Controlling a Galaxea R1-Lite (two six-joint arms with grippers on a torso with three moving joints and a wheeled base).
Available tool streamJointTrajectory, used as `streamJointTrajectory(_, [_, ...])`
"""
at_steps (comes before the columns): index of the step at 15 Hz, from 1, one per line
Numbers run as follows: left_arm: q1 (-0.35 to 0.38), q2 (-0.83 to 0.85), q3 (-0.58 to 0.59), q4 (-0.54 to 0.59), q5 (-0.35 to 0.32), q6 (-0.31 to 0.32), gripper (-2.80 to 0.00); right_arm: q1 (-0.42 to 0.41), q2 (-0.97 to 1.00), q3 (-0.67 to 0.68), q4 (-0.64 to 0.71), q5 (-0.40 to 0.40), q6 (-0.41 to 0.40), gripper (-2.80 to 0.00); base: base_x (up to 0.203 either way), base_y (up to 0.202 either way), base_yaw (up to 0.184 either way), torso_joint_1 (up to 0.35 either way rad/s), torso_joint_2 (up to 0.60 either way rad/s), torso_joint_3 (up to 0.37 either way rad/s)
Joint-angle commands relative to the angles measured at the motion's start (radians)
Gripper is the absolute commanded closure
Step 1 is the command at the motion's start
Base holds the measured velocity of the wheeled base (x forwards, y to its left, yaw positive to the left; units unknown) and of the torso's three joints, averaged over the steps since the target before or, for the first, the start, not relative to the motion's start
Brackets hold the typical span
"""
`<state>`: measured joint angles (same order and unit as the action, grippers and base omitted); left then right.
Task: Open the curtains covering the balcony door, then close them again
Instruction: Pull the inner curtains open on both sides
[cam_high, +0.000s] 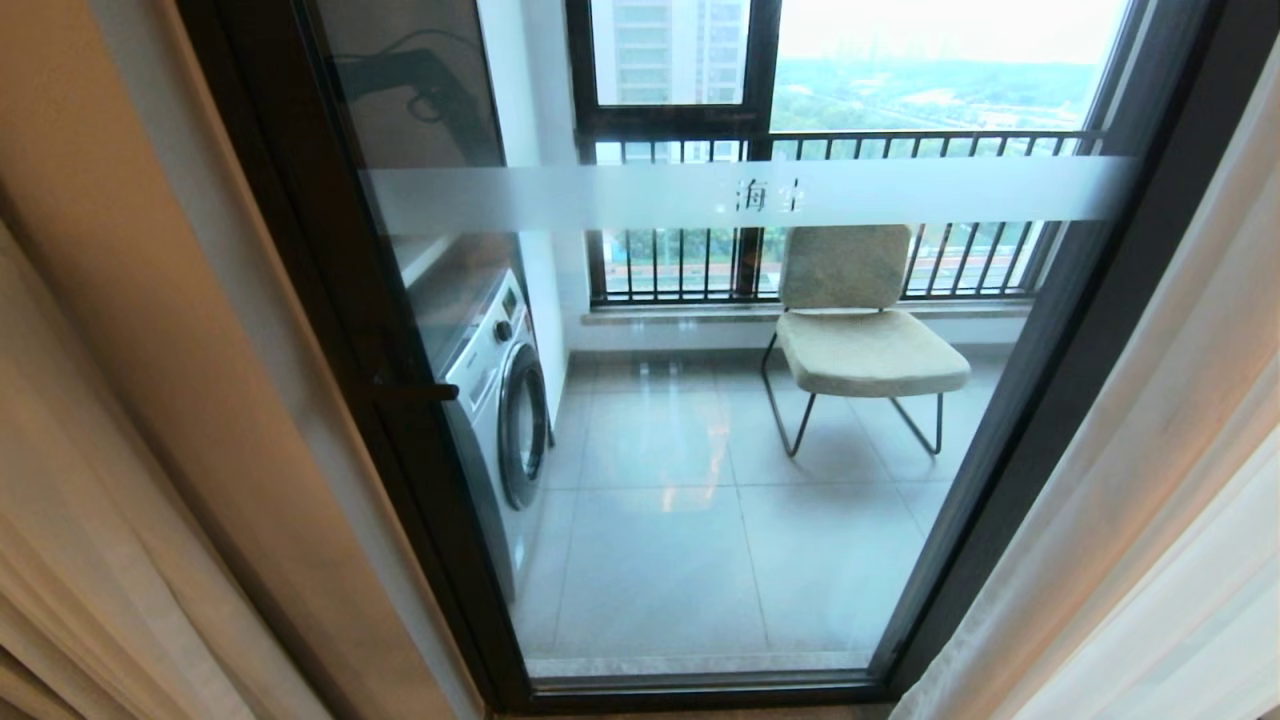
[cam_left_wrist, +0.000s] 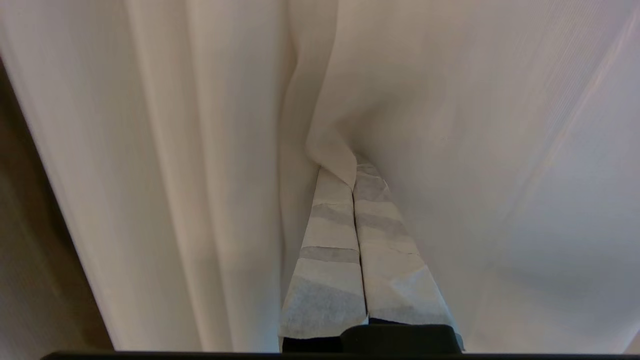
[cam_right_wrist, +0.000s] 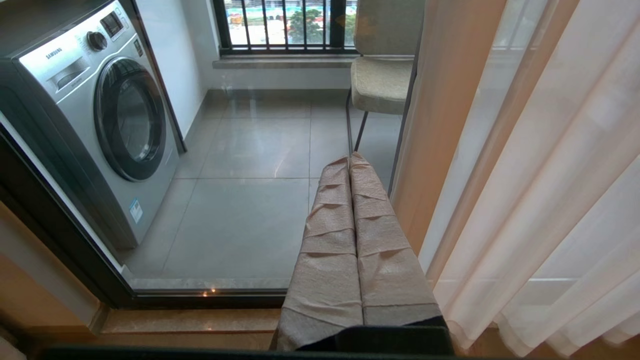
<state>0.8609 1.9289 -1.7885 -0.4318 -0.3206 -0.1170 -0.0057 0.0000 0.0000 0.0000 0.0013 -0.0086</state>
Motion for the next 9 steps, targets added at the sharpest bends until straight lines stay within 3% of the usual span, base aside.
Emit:
streamJointTrajectory(1, [-0.025,-0.039,0.000,-0.004,-0.003,-0.001,0.00,0.000,0.002,0.000,0.000,0.000,-0.001,0.00,0.000,0.000,0.000,0.000,0.00,0.000])
streamJointTrajectory(9, [-0.145,-0.093,0.006,0.000,0.001,-0.001,0.00,0.000,0.002,0.000,0.000,0.000,-0.001,0.00,0.000,0.000,0.000,0.000,0.00,0.000])
